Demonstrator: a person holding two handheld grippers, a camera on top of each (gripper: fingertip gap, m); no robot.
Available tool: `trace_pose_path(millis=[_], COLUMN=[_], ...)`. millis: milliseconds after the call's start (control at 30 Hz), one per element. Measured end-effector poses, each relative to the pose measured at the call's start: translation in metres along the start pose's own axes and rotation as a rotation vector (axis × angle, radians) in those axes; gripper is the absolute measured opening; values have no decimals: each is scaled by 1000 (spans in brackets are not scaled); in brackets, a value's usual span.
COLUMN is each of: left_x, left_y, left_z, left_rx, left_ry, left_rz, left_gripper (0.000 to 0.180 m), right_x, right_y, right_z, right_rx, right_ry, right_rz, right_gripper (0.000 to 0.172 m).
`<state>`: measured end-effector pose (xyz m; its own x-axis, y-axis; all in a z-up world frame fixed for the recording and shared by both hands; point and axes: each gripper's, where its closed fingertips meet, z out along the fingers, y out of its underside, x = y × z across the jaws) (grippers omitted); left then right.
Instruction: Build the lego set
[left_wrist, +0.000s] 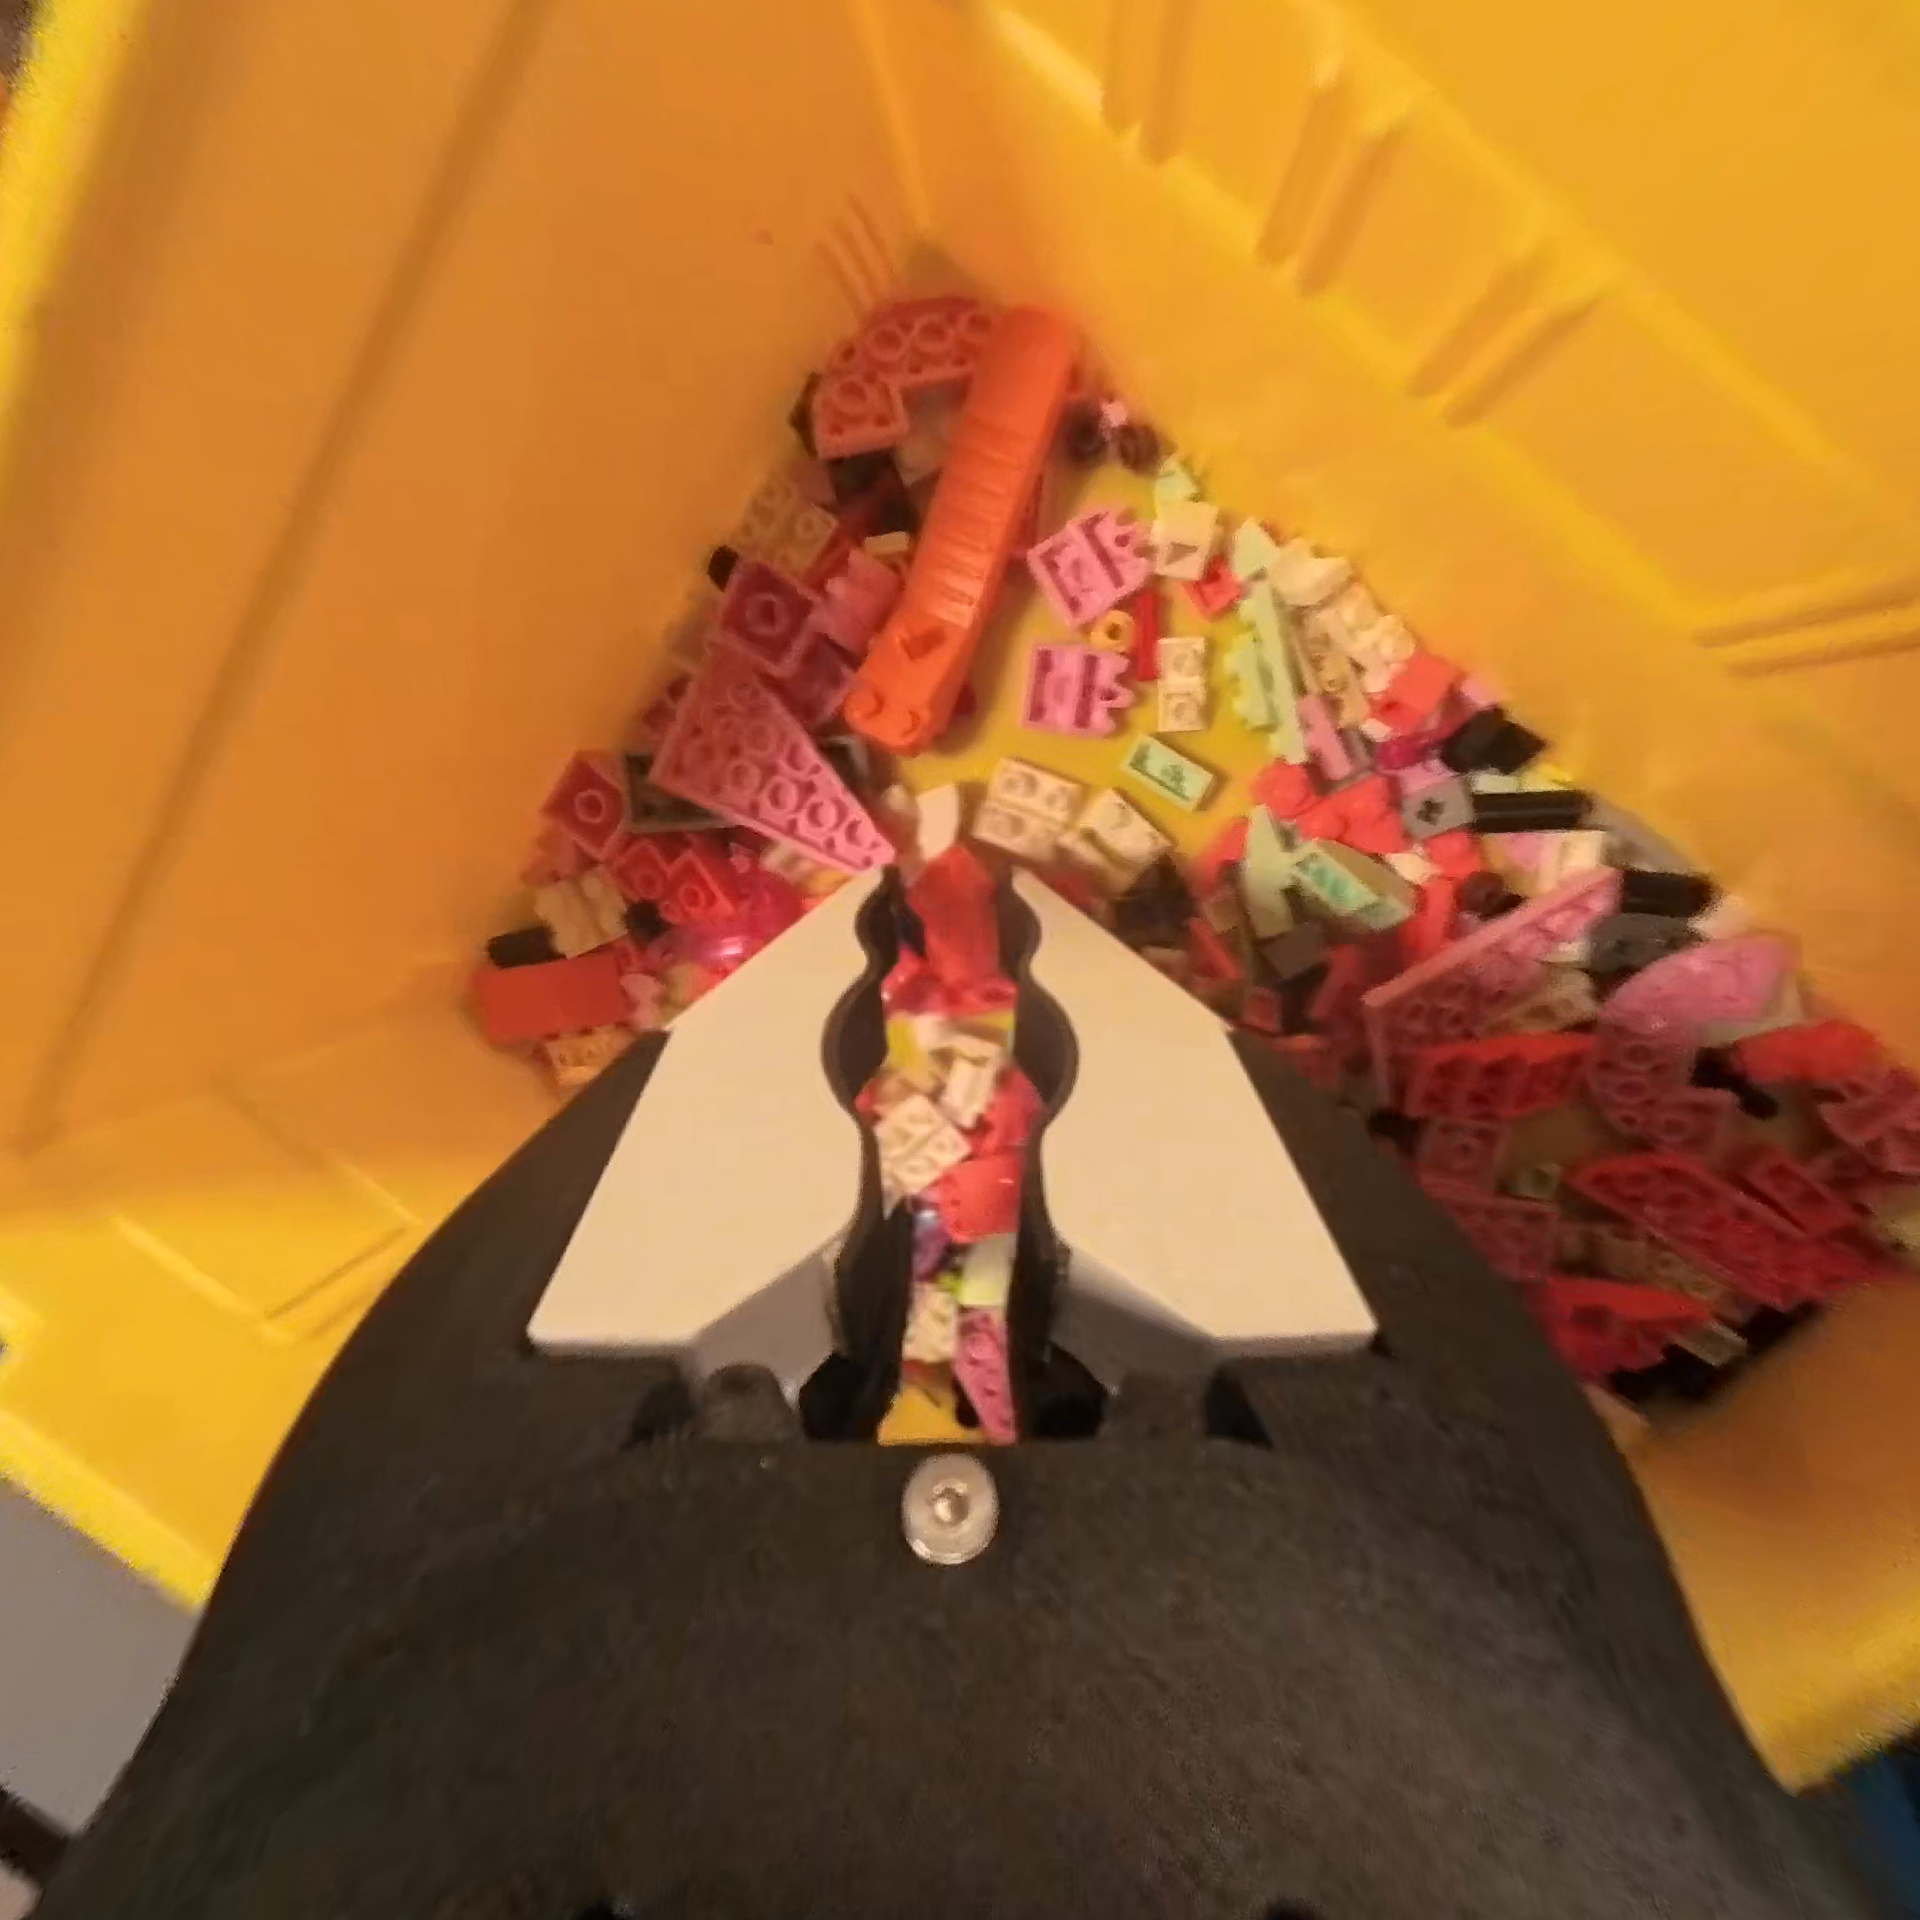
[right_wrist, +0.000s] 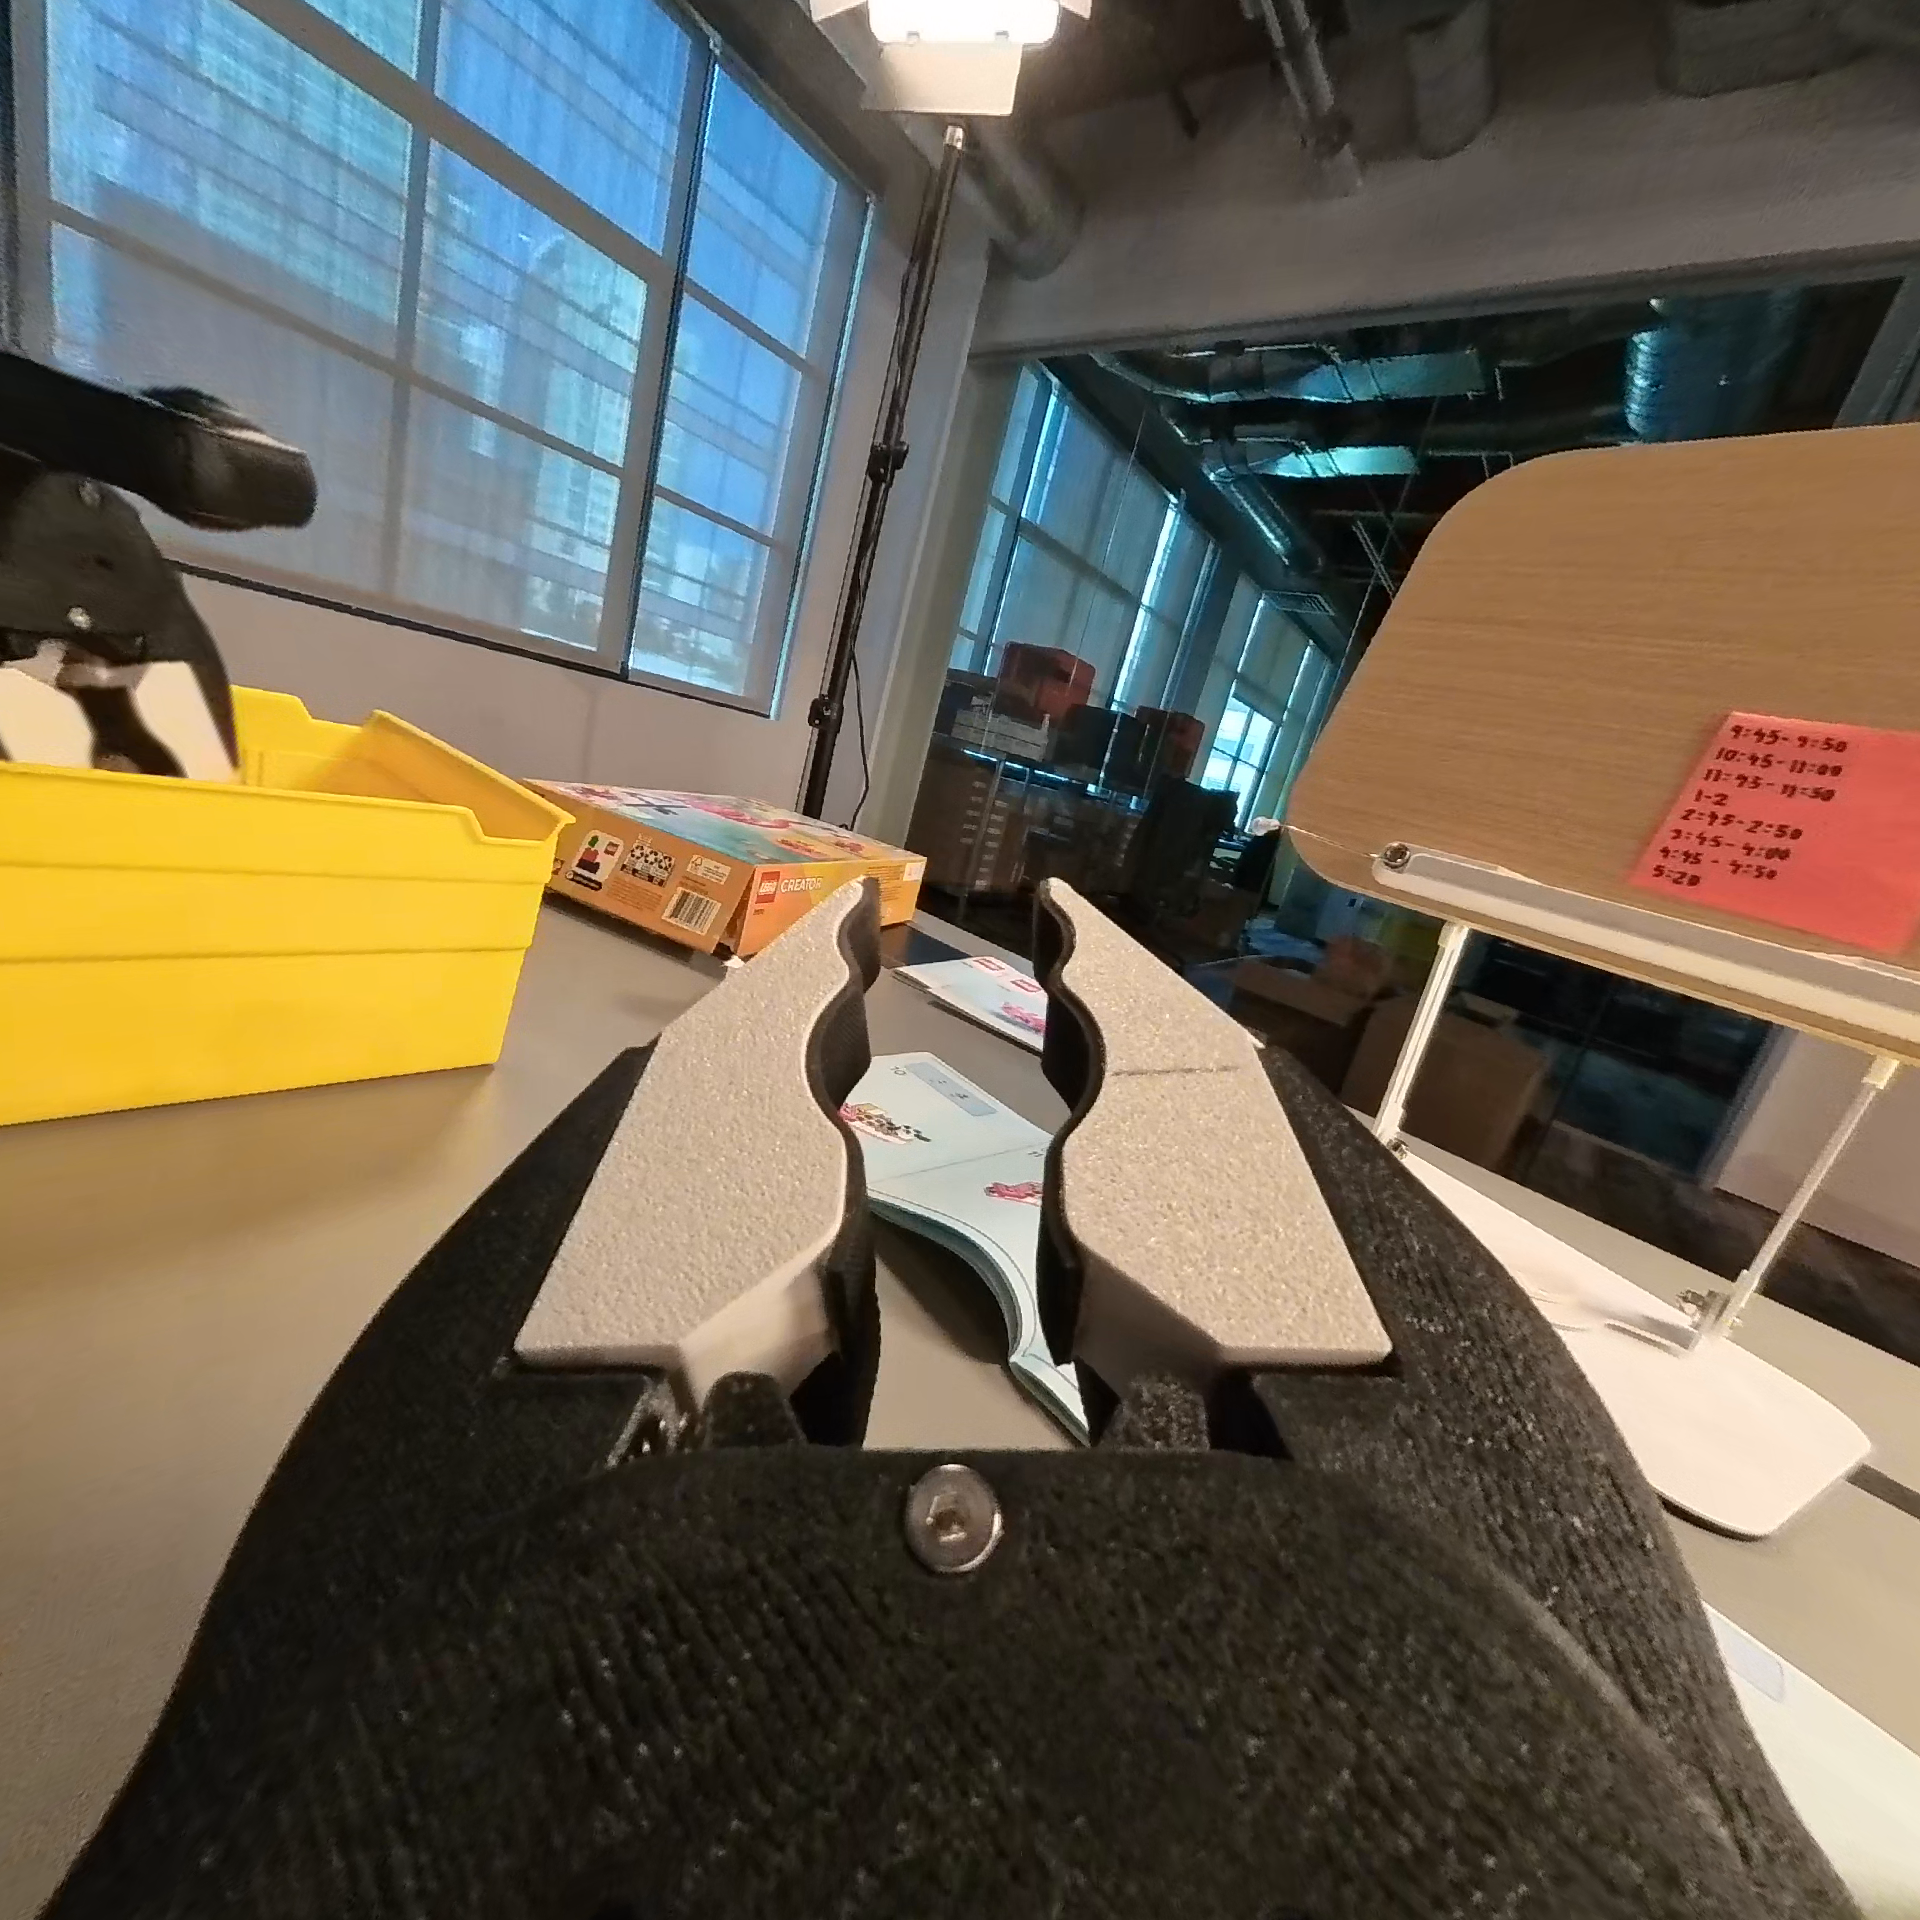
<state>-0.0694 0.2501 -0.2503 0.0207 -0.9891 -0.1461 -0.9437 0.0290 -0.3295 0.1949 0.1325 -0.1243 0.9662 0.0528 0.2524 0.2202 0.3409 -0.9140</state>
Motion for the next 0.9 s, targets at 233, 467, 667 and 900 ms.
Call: trace_pose_path(millis=[233,467,667,900], left_x=[-30,23,38,47], left_y=[-9,13,33,28], left_z=[-14,-26,-19,-14], left_rx=[56,-11,-82,-82], left_ry=[-125,122,130,245], left_rz=[-54,-54,56,25], left_gripper=[21,42,43,33], right_x=[3,14,30,32], right_y=[0,0,1,1], right_z=[0,-3,-8,-9], right_rx=[-1,-6,-9,-9], right_ry=[10,54,105,126], right_rz=[8,-68,-52,-58], right_gripper=[28,28,28,28])
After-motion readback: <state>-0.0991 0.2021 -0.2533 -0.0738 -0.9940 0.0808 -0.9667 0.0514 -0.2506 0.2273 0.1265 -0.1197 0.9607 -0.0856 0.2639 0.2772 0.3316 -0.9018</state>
